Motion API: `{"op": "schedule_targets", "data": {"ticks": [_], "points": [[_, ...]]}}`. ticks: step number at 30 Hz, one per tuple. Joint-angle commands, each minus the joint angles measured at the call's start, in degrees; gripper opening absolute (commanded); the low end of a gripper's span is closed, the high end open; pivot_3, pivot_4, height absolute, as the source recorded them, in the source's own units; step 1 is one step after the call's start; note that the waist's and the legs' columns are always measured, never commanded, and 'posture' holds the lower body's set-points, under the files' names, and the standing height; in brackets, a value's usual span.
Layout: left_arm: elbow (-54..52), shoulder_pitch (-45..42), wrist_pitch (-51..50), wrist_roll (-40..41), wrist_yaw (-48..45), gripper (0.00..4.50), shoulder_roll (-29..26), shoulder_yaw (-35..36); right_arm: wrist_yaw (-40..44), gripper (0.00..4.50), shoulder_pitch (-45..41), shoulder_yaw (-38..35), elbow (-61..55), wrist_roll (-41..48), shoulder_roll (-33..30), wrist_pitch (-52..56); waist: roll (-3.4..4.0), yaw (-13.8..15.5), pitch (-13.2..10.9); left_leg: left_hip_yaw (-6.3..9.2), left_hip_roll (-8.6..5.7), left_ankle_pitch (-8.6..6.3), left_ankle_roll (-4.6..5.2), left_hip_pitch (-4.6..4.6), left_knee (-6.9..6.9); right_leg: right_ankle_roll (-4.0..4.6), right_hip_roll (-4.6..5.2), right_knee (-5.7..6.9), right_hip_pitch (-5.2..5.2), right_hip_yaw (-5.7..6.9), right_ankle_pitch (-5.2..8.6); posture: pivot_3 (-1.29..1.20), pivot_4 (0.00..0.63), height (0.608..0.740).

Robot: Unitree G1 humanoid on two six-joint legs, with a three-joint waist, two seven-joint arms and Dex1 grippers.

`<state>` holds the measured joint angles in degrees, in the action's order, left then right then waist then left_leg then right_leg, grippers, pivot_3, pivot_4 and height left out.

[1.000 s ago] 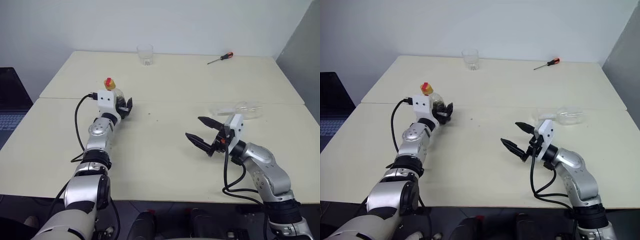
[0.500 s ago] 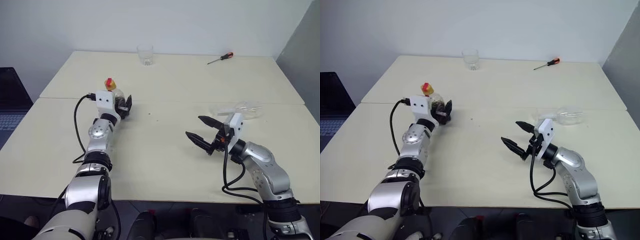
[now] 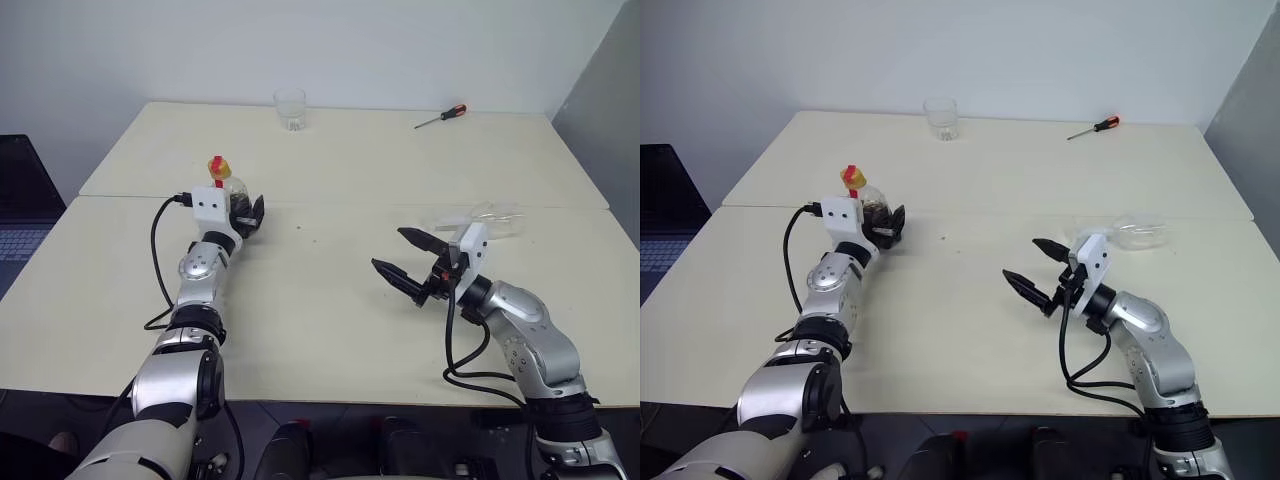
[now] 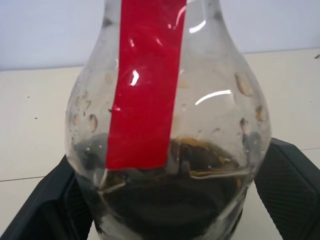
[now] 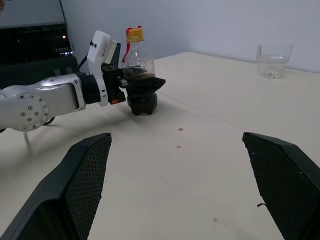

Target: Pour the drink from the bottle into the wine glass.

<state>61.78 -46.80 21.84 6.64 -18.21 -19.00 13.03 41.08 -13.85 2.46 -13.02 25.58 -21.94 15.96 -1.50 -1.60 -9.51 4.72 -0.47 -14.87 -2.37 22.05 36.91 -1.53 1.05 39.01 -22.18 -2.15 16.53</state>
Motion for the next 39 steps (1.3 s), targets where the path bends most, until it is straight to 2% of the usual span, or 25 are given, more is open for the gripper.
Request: {"op": "schedule_targets", "data": {"ticks": [1, 24, 27, 29, 32, 34, 39], "points": [[0.4, -1.5, 1.0, 0.4, -0.2, 4.46, -0.4, 0.3, -0.3, 4.50, -0.7, -0.7, -0.9, -0.3, 0.4, -1.2, 0.00, 0.0, 0.0, 0.00, 0.00, 0.00, 0.00, 0.00, 0.00, 0.00, 0.00, 0.00, 0.00, 0.00, 0.00, 0.00, 0.150, 0.740], [5.3, -6.2, 2.0, 0.0, -0.9, 4.46, -0.4, 0.4, -1.8, 4.50, -0.4, -1.0, -1.3, -0.4, 0.6, -0.8, 0.00, 0.0, 0.0, -0.04, -0.02, 0.00, 0.00, 0.03, 0.02, 0.00, -0.04, 0.02, -0.02, 0.03, 0.00, 0.00, 0.150, 0.740], [5.2, -6.1, 2.2, 0.2, -1.4, 3.91, -0.5, 0.6, -1.9, 4.50, -0.4, -0.9, -1.2, -0.4, 0.6, -0.9, 0.00, 0.0, 0.0, -0.03, -0.02, 0.00, 0.00, 0.03, 0.02, 0.00, -0.04, 0.02, -0.01, 0.02, 0.00, 0.00, 0.150, 0.740], [5.2, -6.1, 2.3, 0.4, -1.7, 3.25, -0.6, 0.8, -1.9, 4.50, -0.5, -0.9, -1.1, -0.4, 0.6, -0.9, 0.00, 0.0, 0.0, -0.04, -0.02, 0.00, 0.00, 0.03, 0.02, 0.00, -0.04, 0.02, -0.01, 0.03, 0.00, 0.00, 0.150, 0.740], [5.3, -6.2, 2.4, 0.4, -1.8, 2.55, -0.8, 1.0, -1.8, 4.50, -0.6, -0.8, -0.9, -0.4, 0.7, -1.0, 0.00, 0.0, 0.0, -0.04, -0.02, 0.00, 0.00, 0.03, 0.02, 0.00, -0.04, 0.02, -0.02, 0.03, 0.00, 0.00, 0.150, 0.740], [5.3, -6.3, 2.5, 0.4, -1.8, 2.30, -0.9, 1.0, -1.7, 4.50, -0.8, -0.8, -0.7, -0.4, 0.8, -1.0, 0.00, 0.0, 0.0, -0.04, -0.02, 0.00, 0.00, 0.04, 0.03, 0.00, -0.04, 0.02, -0.02, 0.03, 0.00, 0.00, 0.150, 0.740], [5.2, -6.2, 2.6, 0.3, -2.0, 2.19, -0.8, 1.1, -1.5, 4.50, -1.0, -0.7, -0.4, -0.5, 0.9, -1.1, 0.00, 0.0, 0.0, -0.04, -0.01, 0.00, 0.00, 0.04, 0.03, 0.00, -0.04, 0.02, -0.03, 0.03, 0.00, 0.00, 0.150, 0.740]]}}
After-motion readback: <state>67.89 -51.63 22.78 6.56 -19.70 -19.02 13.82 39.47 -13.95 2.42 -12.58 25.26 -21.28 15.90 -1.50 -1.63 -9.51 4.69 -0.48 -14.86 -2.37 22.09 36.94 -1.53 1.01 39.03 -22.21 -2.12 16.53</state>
